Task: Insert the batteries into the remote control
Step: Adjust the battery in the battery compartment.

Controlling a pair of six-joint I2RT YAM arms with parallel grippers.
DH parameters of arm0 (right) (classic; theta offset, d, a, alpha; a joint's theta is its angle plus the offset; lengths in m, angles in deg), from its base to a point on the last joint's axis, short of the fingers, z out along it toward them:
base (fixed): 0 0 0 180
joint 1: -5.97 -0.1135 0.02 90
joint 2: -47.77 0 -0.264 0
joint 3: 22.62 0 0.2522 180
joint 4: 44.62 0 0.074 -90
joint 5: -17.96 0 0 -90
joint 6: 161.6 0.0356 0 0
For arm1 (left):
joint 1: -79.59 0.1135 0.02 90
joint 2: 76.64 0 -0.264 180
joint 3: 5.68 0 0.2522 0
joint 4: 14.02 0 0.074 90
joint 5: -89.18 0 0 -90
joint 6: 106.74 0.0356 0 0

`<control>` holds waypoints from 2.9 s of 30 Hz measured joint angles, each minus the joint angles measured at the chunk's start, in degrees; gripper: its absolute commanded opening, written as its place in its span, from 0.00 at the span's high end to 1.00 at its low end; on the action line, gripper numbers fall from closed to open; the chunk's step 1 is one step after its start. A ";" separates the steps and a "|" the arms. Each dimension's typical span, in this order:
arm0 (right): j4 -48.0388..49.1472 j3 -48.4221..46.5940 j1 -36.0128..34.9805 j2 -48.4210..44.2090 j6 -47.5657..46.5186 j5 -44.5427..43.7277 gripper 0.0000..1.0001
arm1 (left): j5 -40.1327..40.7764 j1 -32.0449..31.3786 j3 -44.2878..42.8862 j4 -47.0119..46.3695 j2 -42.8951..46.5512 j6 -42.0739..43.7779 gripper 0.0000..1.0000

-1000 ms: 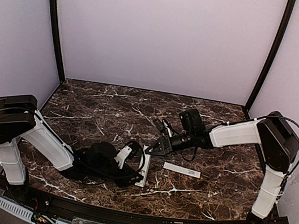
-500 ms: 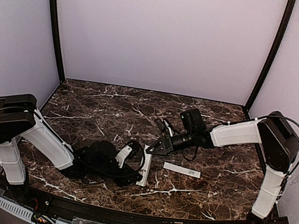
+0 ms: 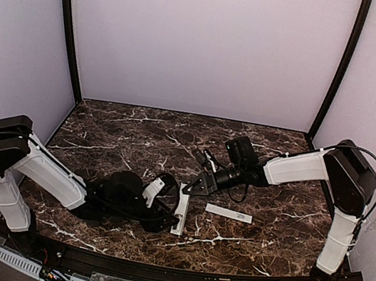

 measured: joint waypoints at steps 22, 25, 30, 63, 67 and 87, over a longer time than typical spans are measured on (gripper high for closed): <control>-0.02 0.00 -1.18 0.00 -0.59 1.29 1.00 | -0.50 -1.81 -1.95 18.78 14.69 46.21 0.73; -0.02 0.00 -1.20 0.02 -0.57 1.31 1.00 | -0.52 -2.05 -4.33 20.76 12.61 48.81 0.76; -0.04 0.00 -1.20 0.02 -0.55 1.33 1.00 | -0.44 -2.12 -6.73 22.34 10.05 51.54 0.79; -0.07 0.00 -1.20 0.20 -0.57 1.27 1.00 | 0.37 -2.29 -10.25 24.00 5.16 55.21 0.89; -0.11 0.00 -1.20 0.20 -0.59 1.16 1.00 | 0.35 -2.36 -10.93 24.94 4.44 55.25 0.90; -0.68 0.00 -1.20 0.24 -0.57 0.94 1.00 | 0.11 -2.64 -14.73 28.44 1.86 55.25 0.96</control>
